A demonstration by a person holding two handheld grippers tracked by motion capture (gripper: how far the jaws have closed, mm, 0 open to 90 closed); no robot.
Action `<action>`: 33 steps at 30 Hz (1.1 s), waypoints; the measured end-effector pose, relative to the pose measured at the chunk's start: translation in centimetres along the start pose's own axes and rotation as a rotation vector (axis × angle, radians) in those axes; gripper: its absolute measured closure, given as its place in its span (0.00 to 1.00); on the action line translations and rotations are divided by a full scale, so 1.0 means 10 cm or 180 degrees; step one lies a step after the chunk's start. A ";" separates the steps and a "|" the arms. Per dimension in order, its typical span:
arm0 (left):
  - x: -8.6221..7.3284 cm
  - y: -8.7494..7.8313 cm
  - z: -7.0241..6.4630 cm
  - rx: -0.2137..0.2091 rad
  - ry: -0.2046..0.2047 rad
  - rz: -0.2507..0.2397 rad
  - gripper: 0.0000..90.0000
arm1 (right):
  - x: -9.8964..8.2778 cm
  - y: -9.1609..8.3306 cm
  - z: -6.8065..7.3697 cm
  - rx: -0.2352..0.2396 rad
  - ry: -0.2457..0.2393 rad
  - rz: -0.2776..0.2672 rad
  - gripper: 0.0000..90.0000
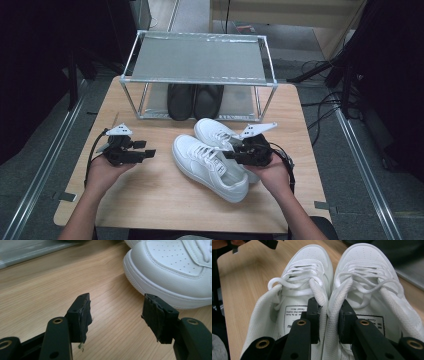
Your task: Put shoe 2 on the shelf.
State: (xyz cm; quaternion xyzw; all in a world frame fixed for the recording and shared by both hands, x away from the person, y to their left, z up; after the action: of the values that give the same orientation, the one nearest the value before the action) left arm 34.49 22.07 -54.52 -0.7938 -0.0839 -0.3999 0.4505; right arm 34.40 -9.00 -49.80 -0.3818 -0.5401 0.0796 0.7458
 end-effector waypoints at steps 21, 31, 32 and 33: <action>-0.10 -0.26 0.26 0.0126 -0.0186 -0.0143 0.44 | 0.63 0.03 -0.10 0.0733 -0.0398 0.0181 0.85; -0.13 -0.32 0.34 0.0194 -0.0222 -0.0156 0.44 | 1.22 -0.28 0.07 0.0854 -0.0640 0.0014 0.85; -0.14 -0.32 0.35 0.0198 -0.0220 -0.0144 0.44 | 1.28 -0.30 0.09 0.0850 -0.0661 -0.0012 0.85; -0.14 -0.32 0.35 0.0208 -0.0214 -0.0143 0.44 | 1.34 -0.33 0.11 0.0855 -0.0661 -0.0025 0.85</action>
State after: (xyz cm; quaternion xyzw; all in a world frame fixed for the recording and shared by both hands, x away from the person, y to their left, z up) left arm 33.95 26.97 -54.41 -0.7895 -0.1298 -0.3801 0.4641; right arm 37.89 -3.69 -37.54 -0.2663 -0.6003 0.1871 0.7306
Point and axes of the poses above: each handheld gripper's, and its own axes: y roughly forward along the jaws, x roughly out of its top, z roughly to its left, the point moved 8 cm from there along y, roughly forward along the jaws, and after that the axes turned 3 degrees about -y, right-handed, at the moved point
